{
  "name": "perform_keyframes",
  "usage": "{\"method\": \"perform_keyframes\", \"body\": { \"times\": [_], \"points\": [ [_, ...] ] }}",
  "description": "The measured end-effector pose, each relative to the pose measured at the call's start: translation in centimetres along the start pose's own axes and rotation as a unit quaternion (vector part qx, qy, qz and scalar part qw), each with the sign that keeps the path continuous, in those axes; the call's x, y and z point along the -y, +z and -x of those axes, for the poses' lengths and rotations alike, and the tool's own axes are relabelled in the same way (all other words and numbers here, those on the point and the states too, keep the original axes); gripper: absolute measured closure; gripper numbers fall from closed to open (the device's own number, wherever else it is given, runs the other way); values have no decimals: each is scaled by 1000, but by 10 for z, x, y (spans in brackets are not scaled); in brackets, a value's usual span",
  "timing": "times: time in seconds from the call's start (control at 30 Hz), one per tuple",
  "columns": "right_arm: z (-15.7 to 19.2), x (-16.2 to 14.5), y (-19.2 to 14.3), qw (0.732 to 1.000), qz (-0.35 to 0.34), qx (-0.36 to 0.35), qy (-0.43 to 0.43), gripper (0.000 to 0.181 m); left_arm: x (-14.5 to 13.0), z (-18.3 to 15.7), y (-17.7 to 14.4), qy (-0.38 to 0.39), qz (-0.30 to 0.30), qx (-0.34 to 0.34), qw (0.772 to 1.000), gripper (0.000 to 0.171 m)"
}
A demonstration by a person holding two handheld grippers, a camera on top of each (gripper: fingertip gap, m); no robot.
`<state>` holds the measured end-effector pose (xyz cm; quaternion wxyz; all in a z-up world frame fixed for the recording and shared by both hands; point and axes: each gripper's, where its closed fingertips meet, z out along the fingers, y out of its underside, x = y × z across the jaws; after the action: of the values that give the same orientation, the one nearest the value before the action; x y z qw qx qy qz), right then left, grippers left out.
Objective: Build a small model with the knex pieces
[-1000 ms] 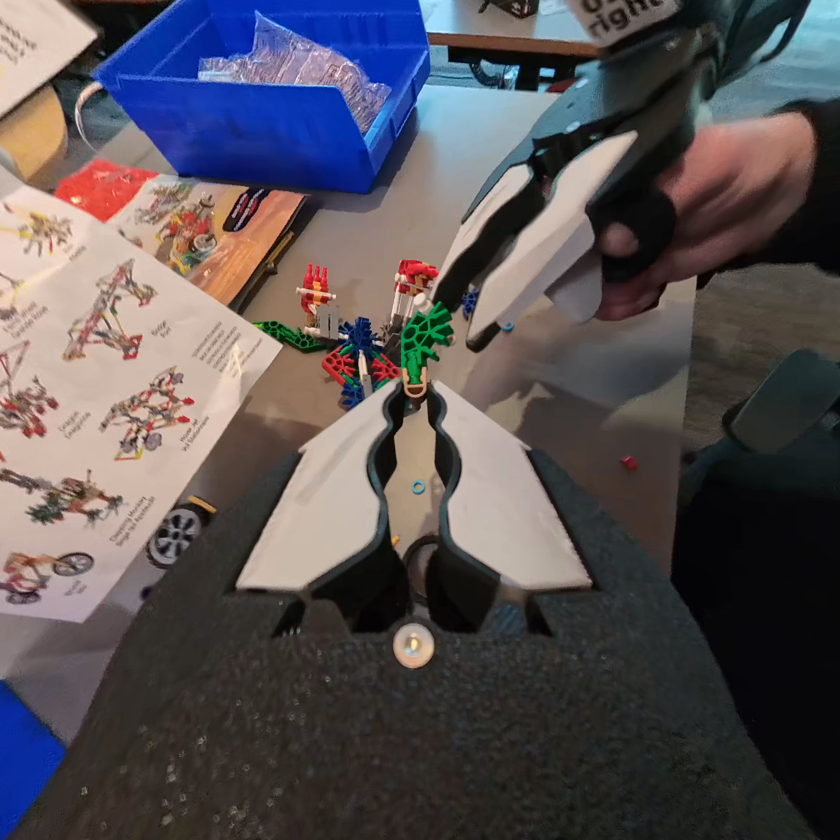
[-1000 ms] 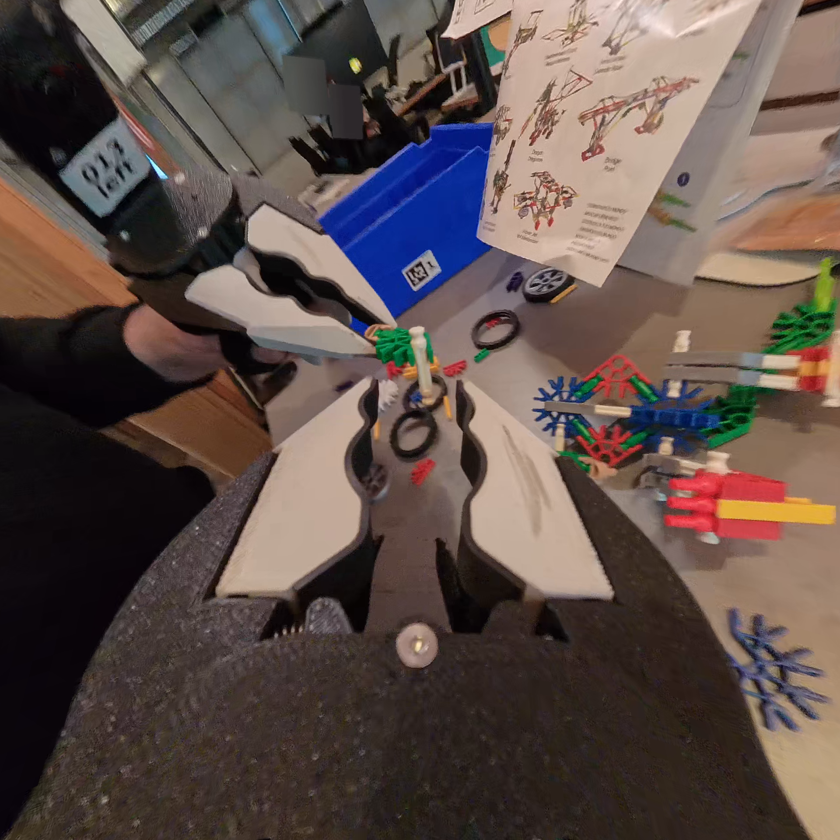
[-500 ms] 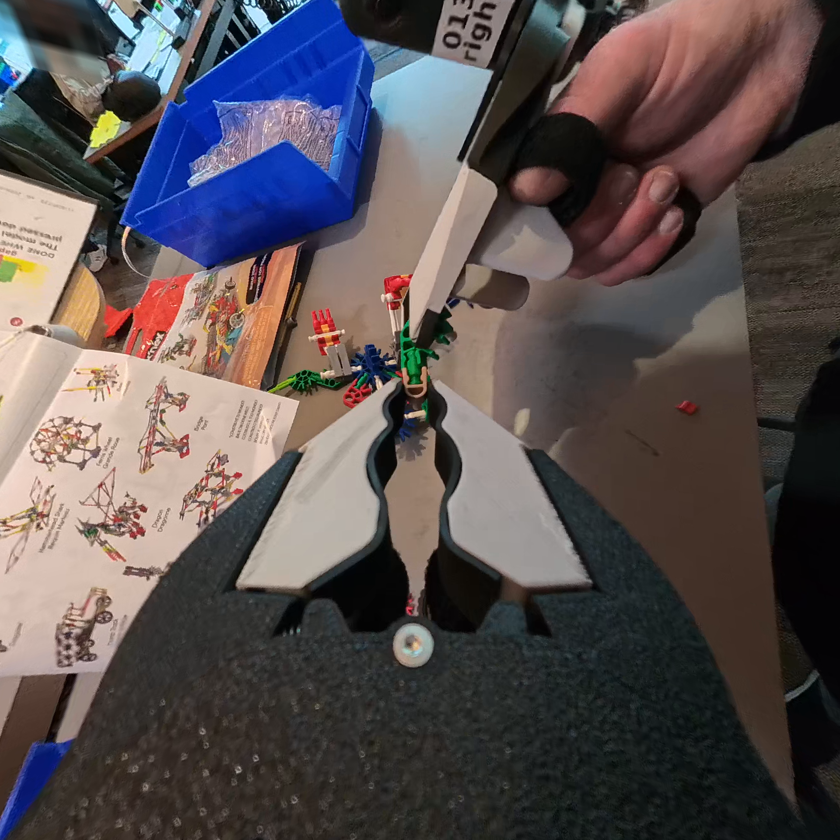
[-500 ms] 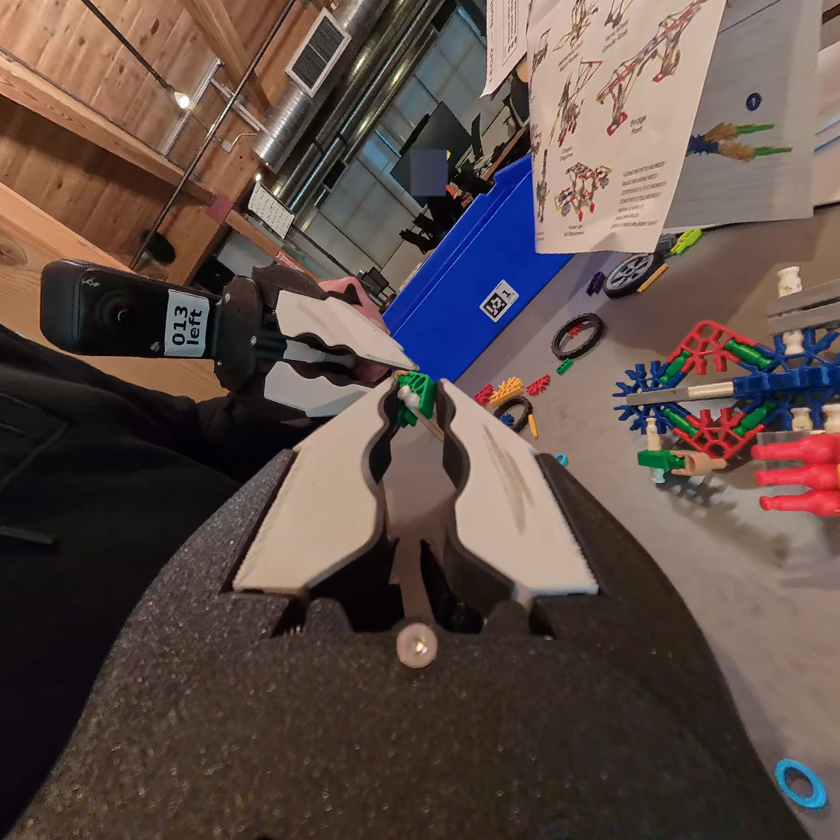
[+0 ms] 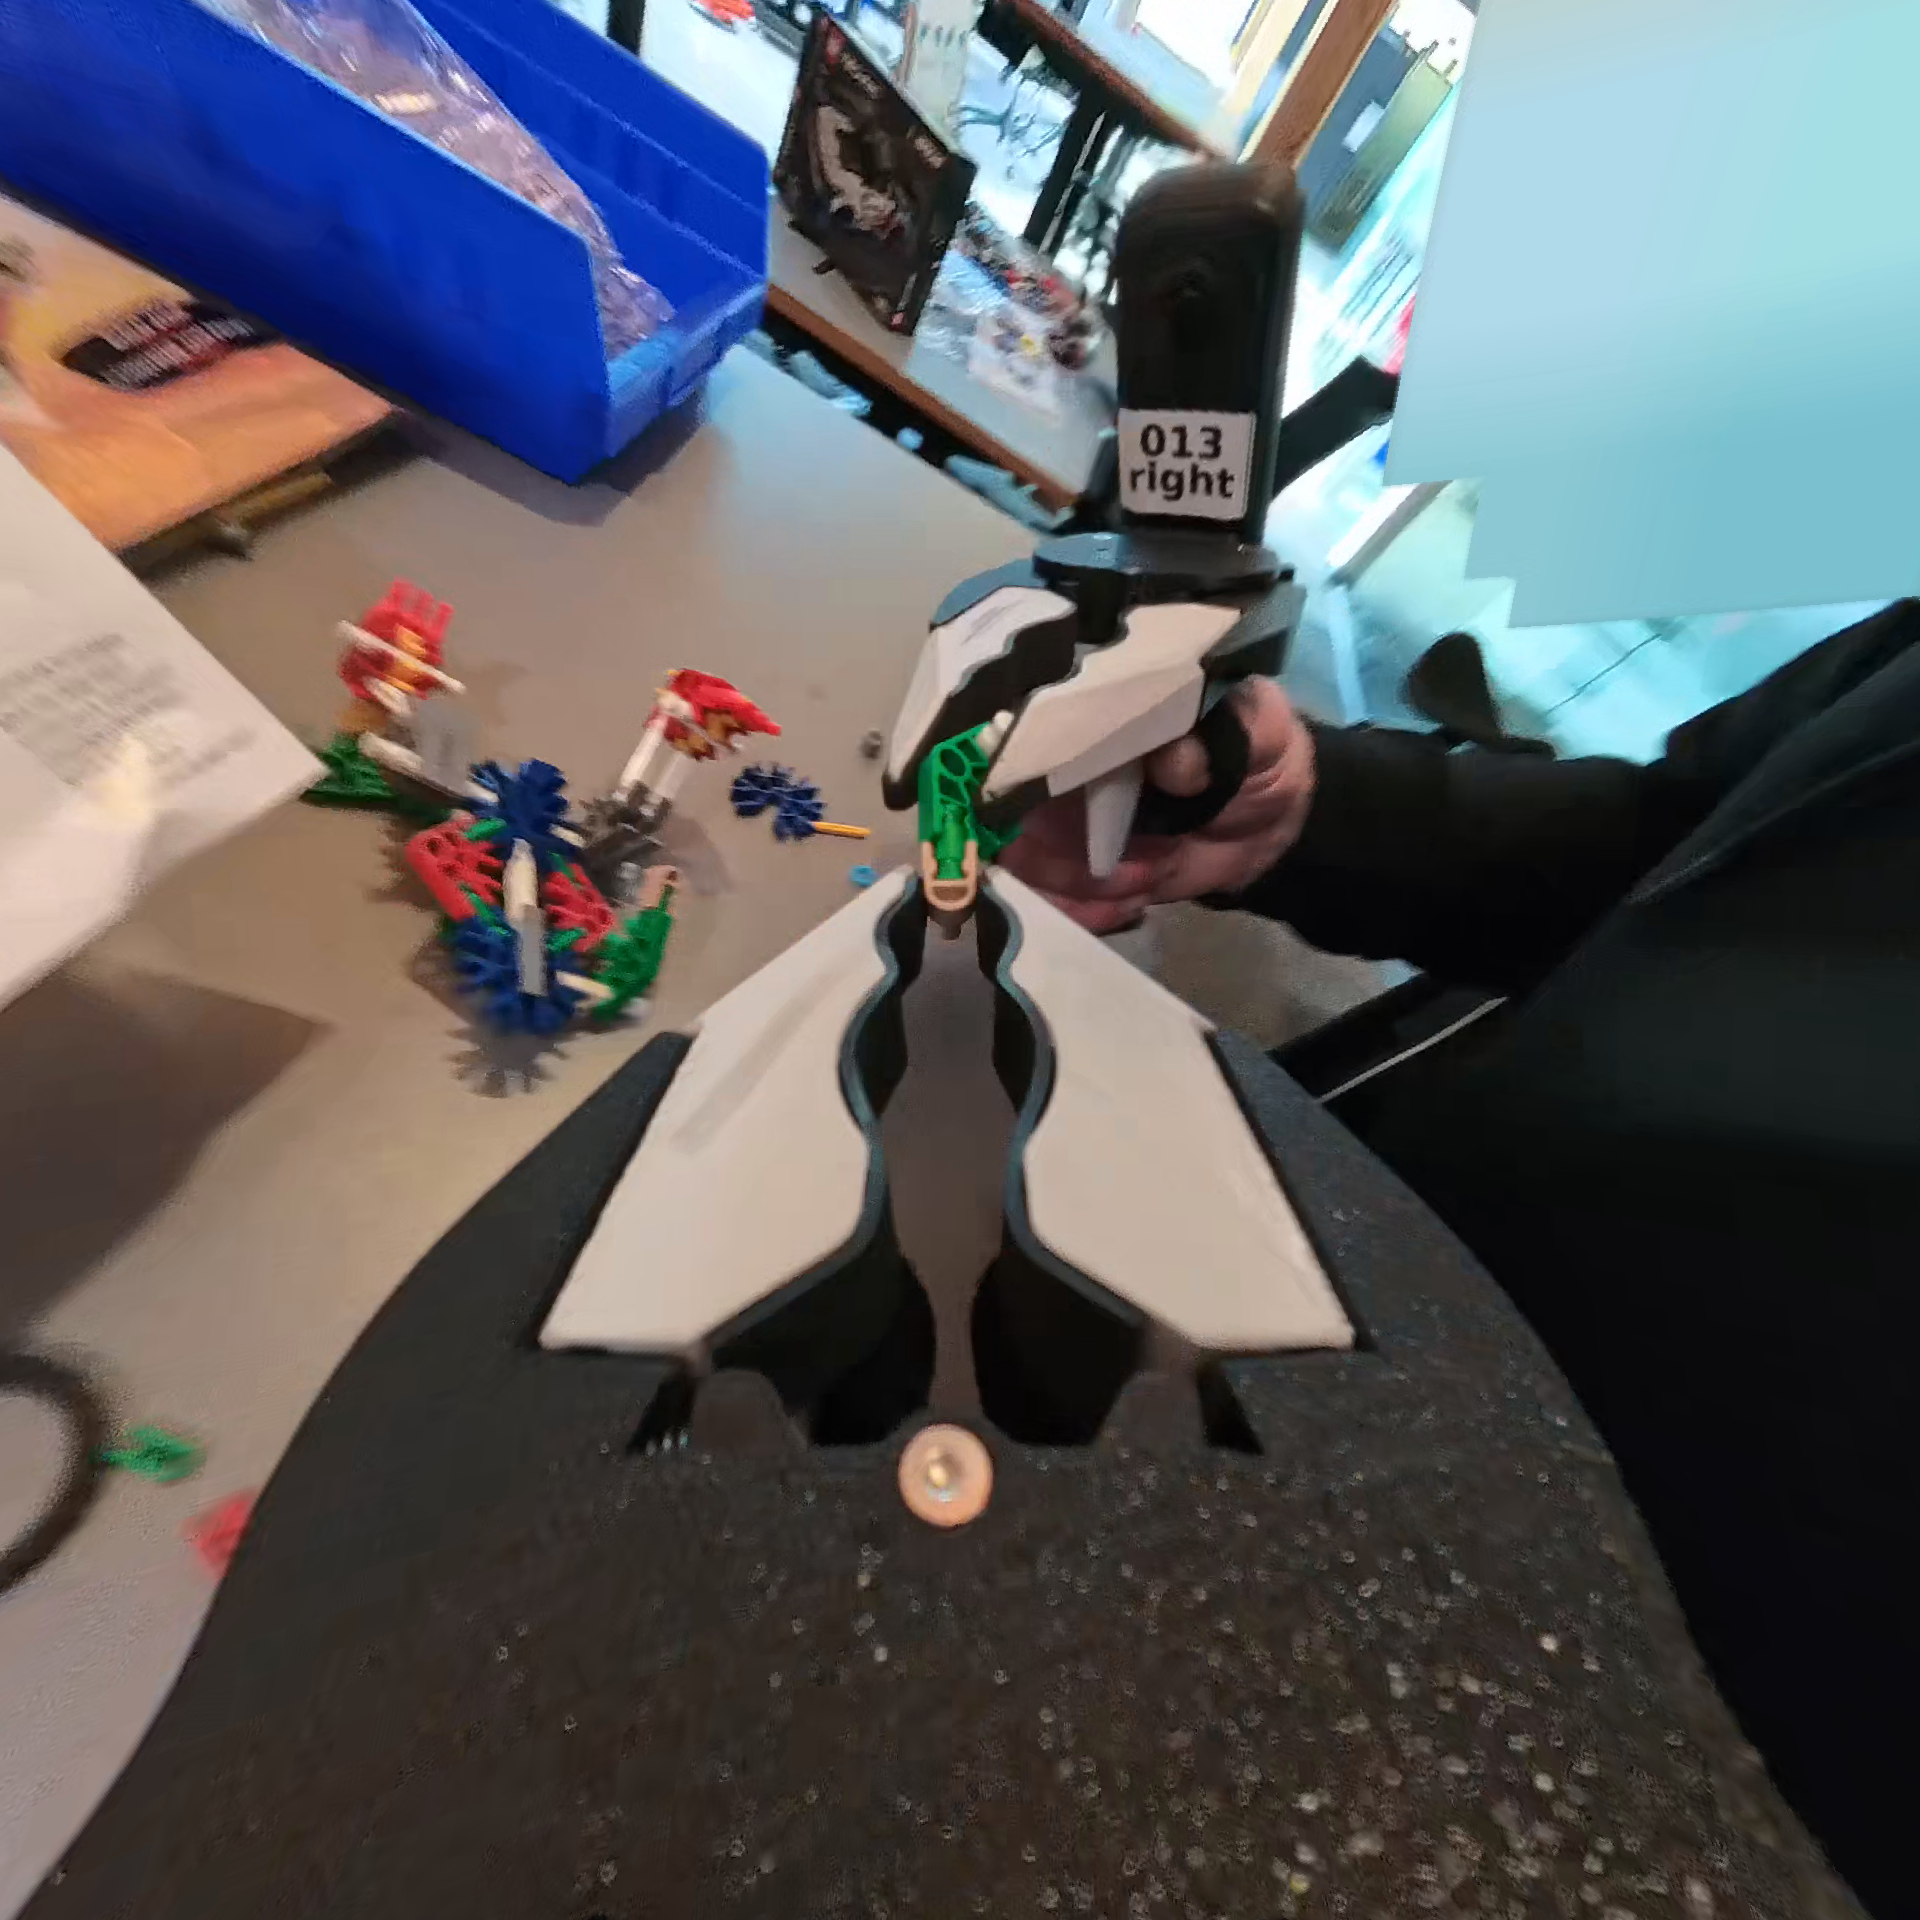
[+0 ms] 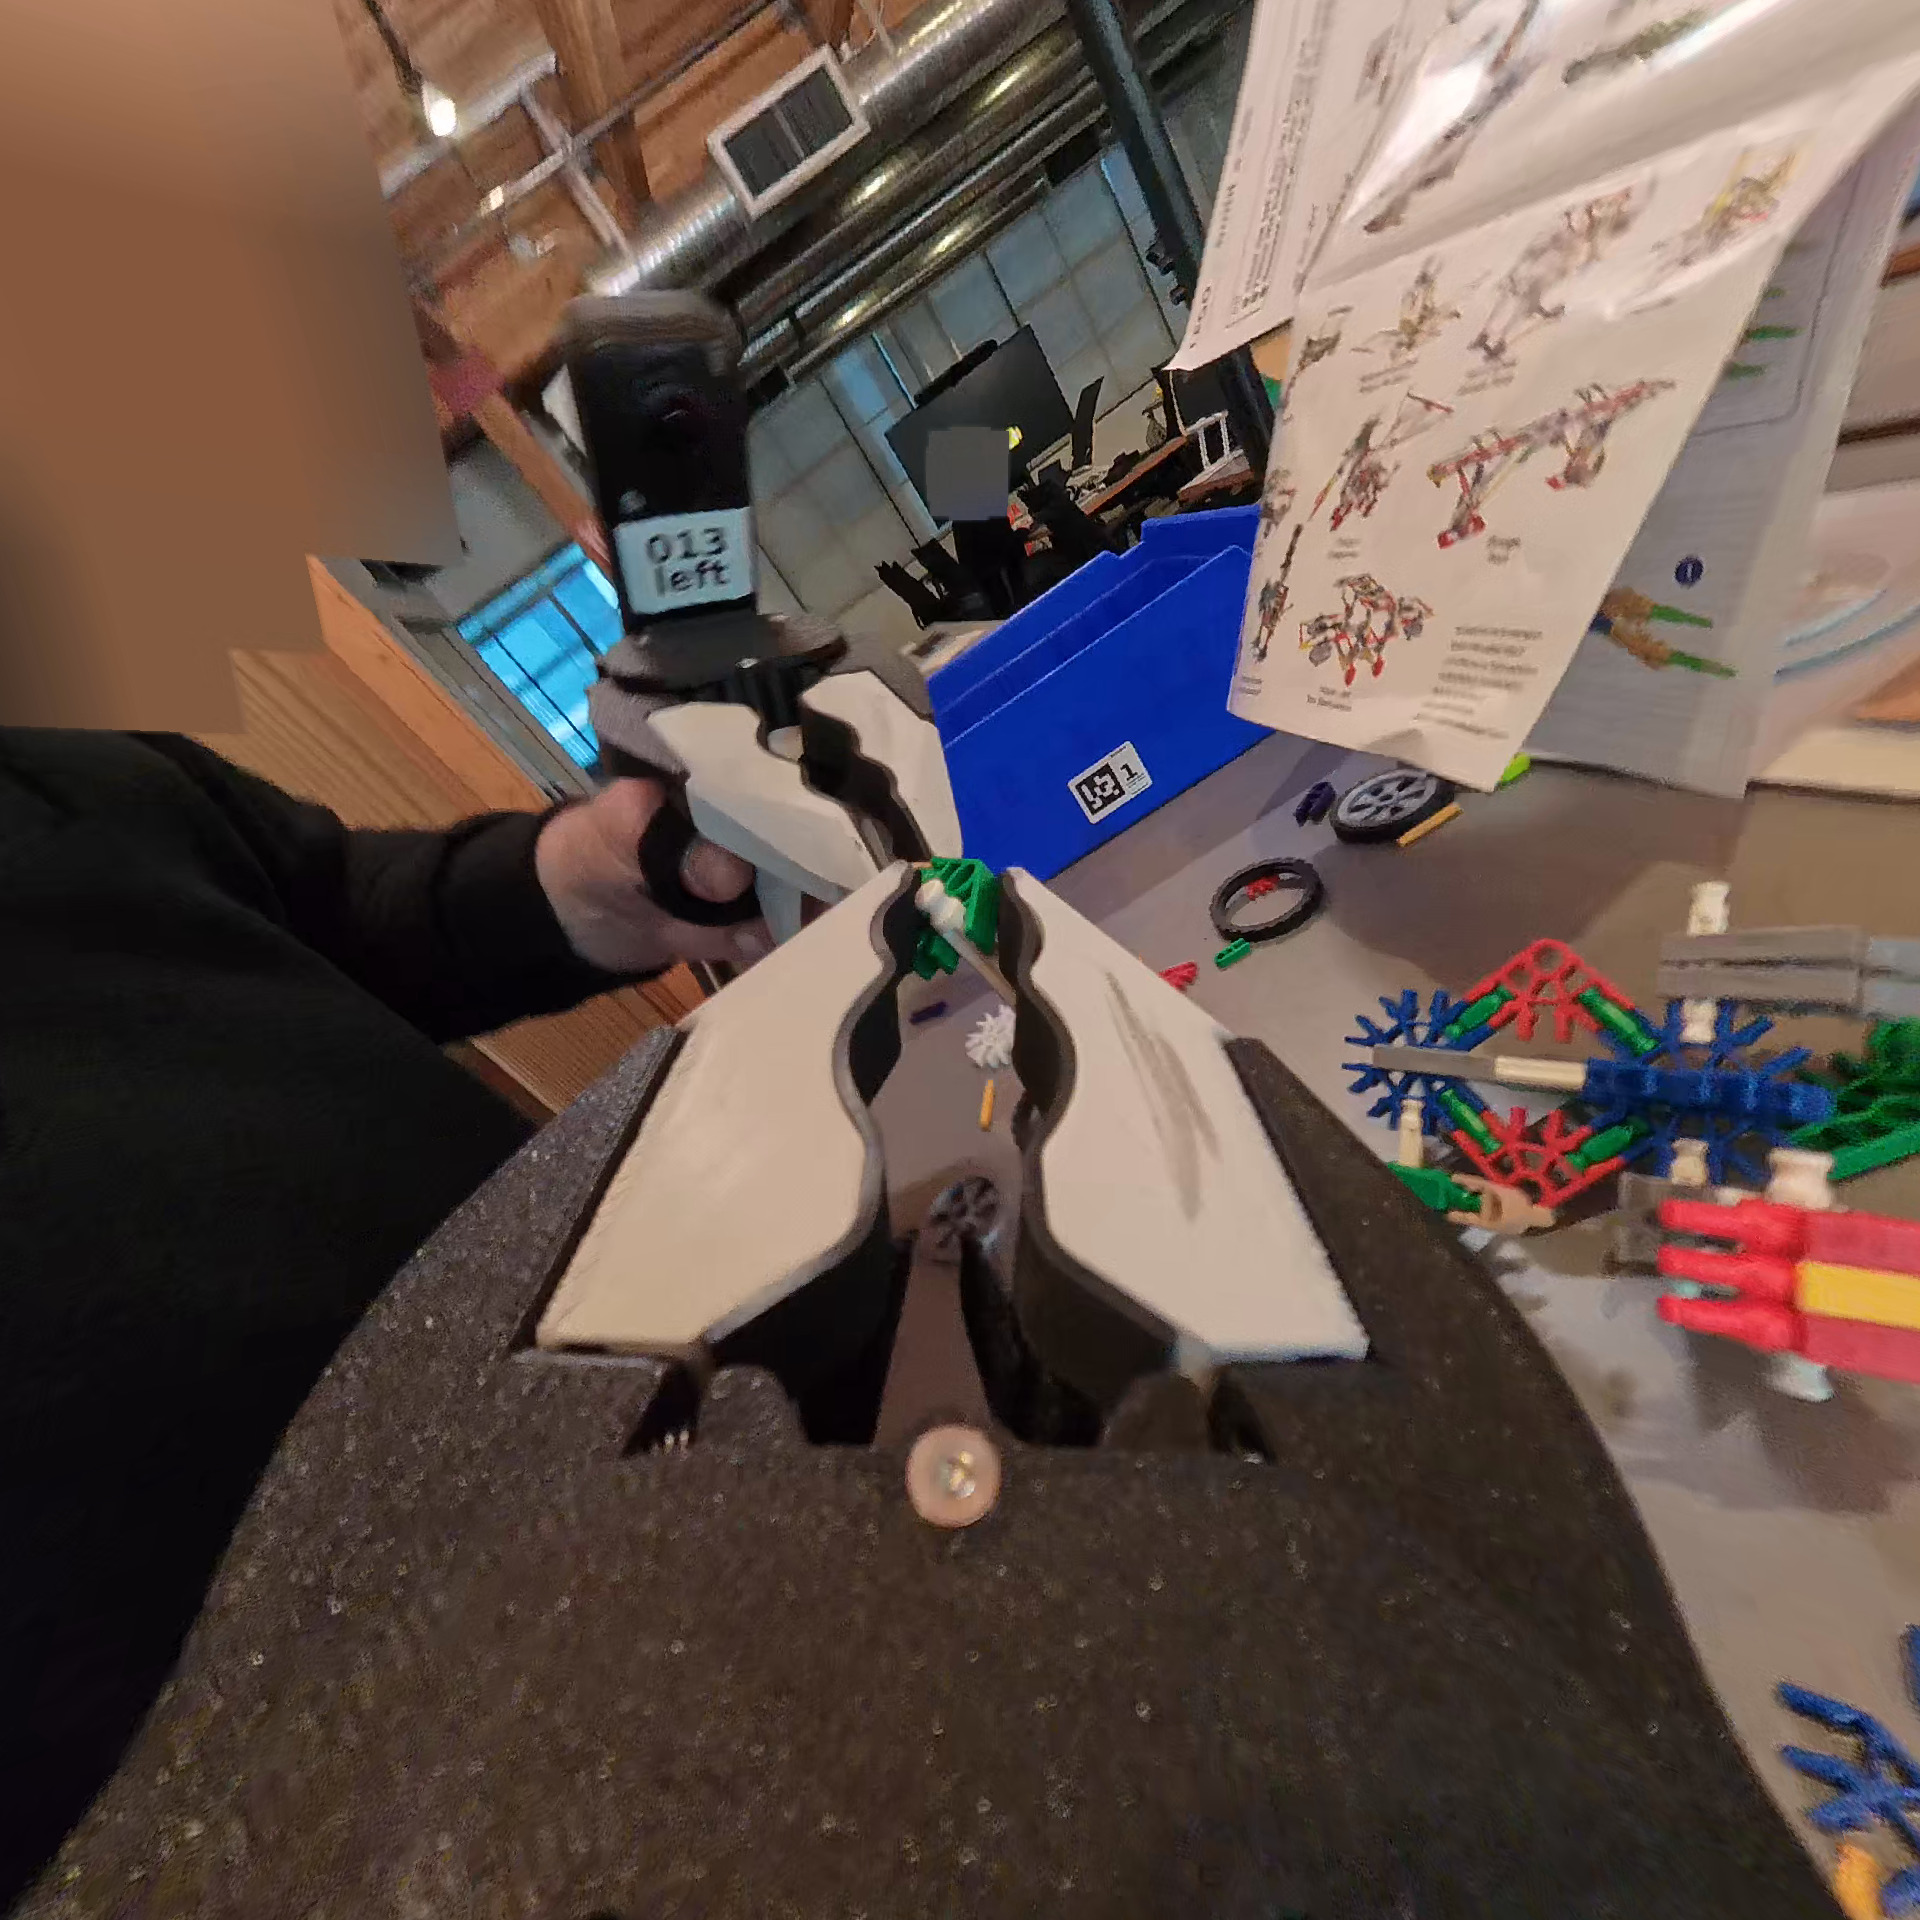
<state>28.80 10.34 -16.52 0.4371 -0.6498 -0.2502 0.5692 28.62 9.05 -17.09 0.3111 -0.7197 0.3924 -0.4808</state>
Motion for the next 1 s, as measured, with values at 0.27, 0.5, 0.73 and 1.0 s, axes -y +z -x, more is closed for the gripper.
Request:
{"method": "perform_keyframes", "body": {
  "times": [0.27,0.5,0.73,1.0],
  "points": [
    [19,4,-5,988,26,4,-151,167,4,-22,-3,-188,-30,-162,968,166],
    [43,10,-15,966,63,50,-244,167,10,-48,-6,-282,-58,-287,914,165],
    [-2,21,-19,999,7,1,-47,167,9,-11,6,-48,-40,-63,996,152],
    [-1,13,-10,1000,-2,10,-9,167,14,-6,7,17,-48,-17,999,160]
  ]
}}
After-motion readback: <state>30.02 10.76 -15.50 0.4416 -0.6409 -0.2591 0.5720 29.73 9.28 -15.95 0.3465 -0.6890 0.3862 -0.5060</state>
